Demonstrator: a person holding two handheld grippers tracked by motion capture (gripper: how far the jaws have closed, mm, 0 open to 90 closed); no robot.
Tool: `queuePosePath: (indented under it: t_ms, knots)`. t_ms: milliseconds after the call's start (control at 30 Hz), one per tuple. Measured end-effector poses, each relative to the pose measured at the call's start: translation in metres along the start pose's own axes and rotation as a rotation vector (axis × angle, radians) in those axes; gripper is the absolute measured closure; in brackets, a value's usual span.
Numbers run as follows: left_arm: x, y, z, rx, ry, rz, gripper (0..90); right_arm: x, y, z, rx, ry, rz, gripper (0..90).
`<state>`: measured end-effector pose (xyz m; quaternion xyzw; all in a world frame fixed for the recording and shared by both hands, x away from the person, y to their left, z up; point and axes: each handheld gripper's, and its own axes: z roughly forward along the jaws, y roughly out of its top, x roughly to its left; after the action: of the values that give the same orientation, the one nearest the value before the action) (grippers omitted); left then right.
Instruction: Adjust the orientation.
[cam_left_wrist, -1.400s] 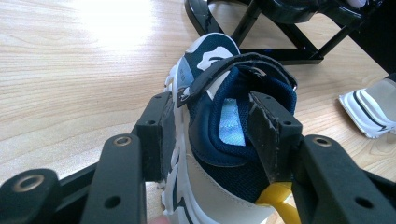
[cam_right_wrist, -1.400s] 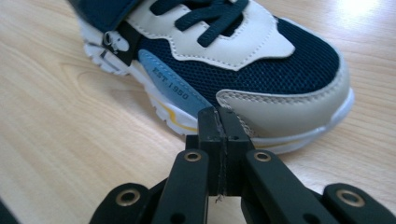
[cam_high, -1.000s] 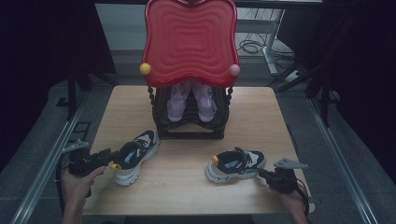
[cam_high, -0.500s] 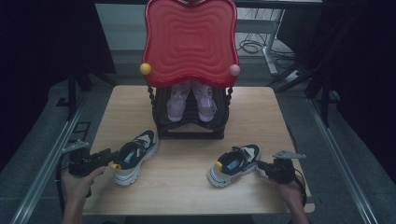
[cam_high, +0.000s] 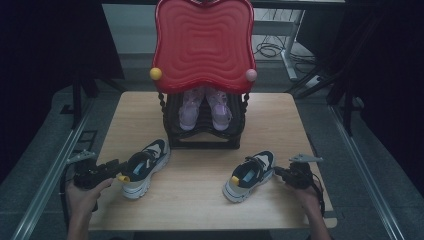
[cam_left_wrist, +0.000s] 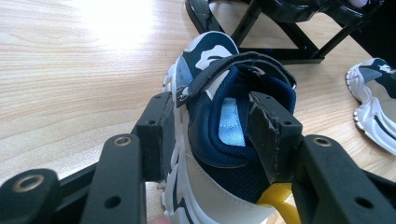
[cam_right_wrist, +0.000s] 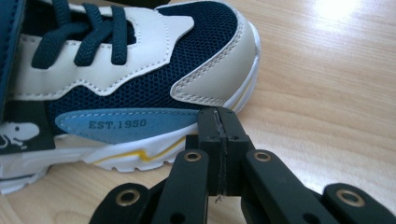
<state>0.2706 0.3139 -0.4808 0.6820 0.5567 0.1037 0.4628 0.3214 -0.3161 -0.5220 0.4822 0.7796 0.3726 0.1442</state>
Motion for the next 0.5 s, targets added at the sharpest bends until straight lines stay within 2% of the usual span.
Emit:
queuePosePath:
  t_ms: [433,500]
  knots:
    - [0.0,0.0,0.0,0.0,0.0,0.0,52.1,0.002,0.018,0.015,0.017,0.003,-0.026,89.6]
    - [0.0,0.0,0.0,0.001,0.0,0.001,52.1,0.001,0.02,0.018,0.022,0.016,-0.021,89.6]
